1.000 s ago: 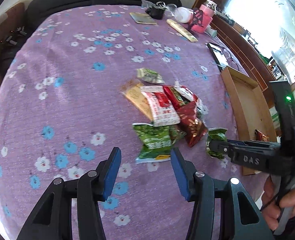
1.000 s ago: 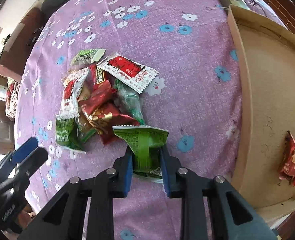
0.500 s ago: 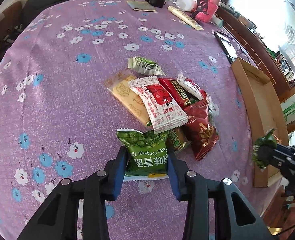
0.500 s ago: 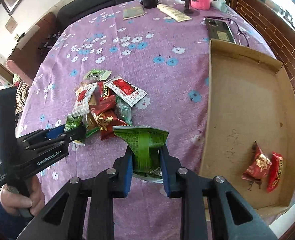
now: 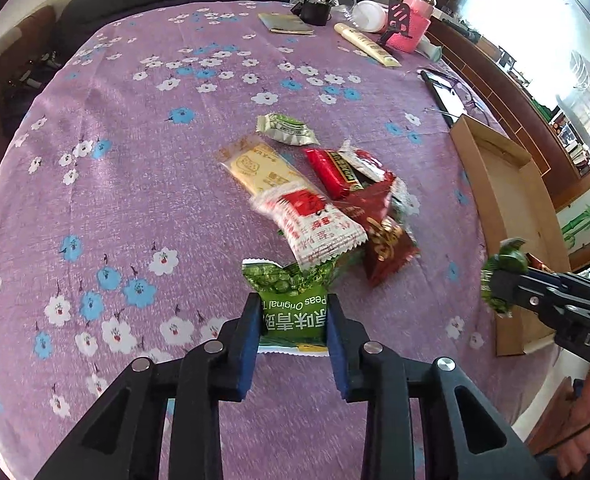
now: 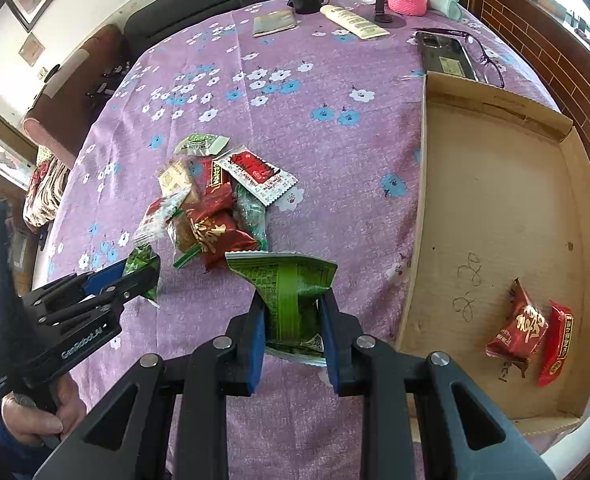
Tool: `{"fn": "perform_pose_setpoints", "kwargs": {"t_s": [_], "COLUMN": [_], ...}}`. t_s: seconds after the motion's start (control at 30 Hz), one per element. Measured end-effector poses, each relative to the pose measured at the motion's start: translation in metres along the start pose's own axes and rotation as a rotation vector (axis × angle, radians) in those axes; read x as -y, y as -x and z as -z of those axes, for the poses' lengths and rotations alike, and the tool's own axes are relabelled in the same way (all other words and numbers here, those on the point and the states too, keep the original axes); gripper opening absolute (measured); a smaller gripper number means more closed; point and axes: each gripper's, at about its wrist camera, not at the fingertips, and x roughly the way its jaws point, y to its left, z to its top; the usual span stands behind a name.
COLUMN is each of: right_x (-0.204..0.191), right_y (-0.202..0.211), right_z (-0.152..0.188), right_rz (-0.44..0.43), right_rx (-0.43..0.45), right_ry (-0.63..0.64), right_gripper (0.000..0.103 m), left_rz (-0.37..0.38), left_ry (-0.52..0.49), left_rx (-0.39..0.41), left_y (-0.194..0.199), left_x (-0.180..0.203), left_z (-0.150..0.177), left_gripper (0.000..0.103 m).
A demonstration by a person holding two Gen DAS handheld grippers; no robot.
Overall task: Organize snacks
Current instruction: 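Grasp a green pea bag with the right gripper while the left grasps another, then carry both green pea bags into the tray and open both grippers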
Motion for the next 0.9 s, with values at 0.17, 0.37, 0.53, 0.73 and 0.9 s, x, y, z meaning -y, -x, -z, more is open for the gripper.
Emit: {"fn": "perform_pose_setpoints", "kwargs": {"t_s": [0.17, 0.37, 0.53, 0.73, 0.9], "right_x": [0.008, 0.022, 0.039, 0.056, 0.068], "right_y": [0.003, 0.010, 0.015, 0.025, 0.037], "right_z": [0.003, 0.007, 0.011, 0.015, 0.019], "right_rz": [-0.013, -0.020, -0.023, -0.022, -0.015], "right_rx": [0.004, 0.019, 0.027, 0.046, 0.076], "right_ry": [-0.007, -0.032, -0.064, -0.099, -0.114], "right_gripper": [0.024, 0.024, 0.024, 0.024, 0.024], "left_rz": [0.006, 0.064, 0.055, 0.060, 0.072], "left_ry": [-0.028, -0.070, -0.108, -0.146, -0.188], "left_rx": [0.003, 0.007, 0.005, 0.004, 0.015], "left_y": [0.007, 0.016, 0.015, 0.015, 0.018], "left_x": [0.015, 0.040, 0.059, 0.081, 0.101], "left_z": [0.005, 0.006, 0.004, -0.001, -0.007], "left_gripper": [0.031, 0.031, 0.031, 0.031, 0.031]}}
